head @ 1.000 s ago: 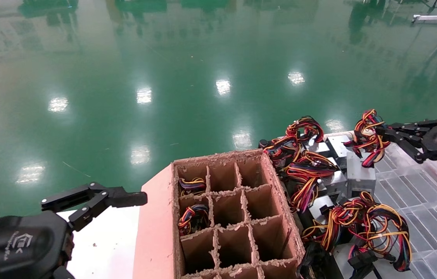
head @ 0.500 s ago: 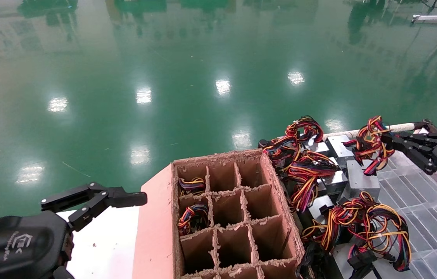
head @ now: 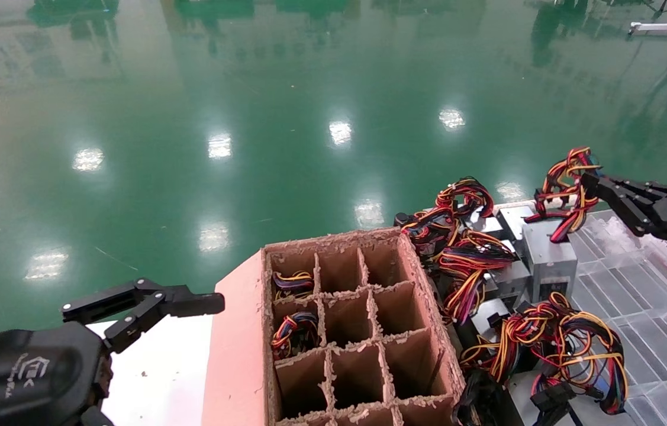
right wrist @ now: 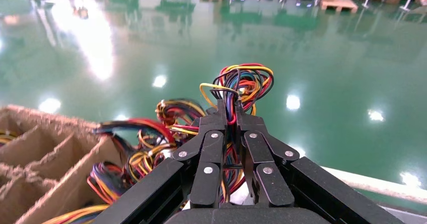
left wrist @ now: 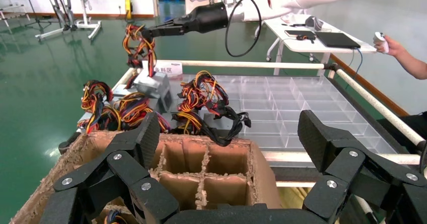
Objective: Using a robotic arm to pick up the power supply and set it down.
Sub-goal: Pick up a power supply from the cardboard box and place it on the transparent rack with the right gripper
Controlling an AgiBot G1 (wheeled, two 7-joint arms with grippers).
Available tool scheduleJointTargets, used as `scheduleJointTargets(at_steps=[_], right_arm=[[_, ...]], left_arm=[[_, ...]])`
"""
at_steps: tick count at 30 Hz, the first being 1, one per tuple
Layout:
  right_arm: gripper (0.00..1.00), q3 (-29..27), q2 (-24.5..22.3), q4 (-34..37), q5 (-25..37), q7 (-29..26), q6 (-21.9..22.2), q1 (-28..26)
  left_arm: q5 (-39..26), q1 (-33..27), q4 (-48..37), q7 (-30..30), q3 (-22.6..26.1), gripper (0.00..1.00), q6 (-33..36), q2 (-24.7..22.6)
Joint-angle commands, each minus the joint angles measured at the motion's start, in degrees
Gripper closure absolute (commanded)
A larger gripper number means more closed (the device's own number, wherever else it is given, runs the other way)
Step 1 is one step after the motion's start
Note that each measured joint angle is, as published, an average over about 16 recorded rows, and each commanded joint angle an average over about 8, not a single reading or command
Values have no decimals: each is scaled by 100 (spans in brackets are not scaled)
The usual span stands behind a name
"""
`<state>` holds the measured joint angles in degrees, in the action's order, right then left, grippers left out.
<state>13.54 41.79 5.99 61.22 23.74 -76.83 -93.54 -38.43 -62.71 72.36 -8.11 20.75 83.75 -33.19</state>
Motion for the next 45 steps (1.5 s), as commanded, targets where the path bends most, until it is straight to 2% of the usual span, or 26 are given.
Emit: scheduleJointTargets(at_steps=[1,24,35,45], right_arm=[[100,-88,13,-33,-123,42,0,113],[100,-1209,344,-33,-1744,498,281,1690],[100,-1382,374,-228,-2000,520,394,2077],[100,-1367,191,-396,-1978,555,153,2456]], left_arm=[[0,0,0,0,0,0,0,0],[1,0,0,1,1,0,0,0],[1,0,0,1,2,0,-1,1],[2,-1,0,1,2,0,-1,1]])
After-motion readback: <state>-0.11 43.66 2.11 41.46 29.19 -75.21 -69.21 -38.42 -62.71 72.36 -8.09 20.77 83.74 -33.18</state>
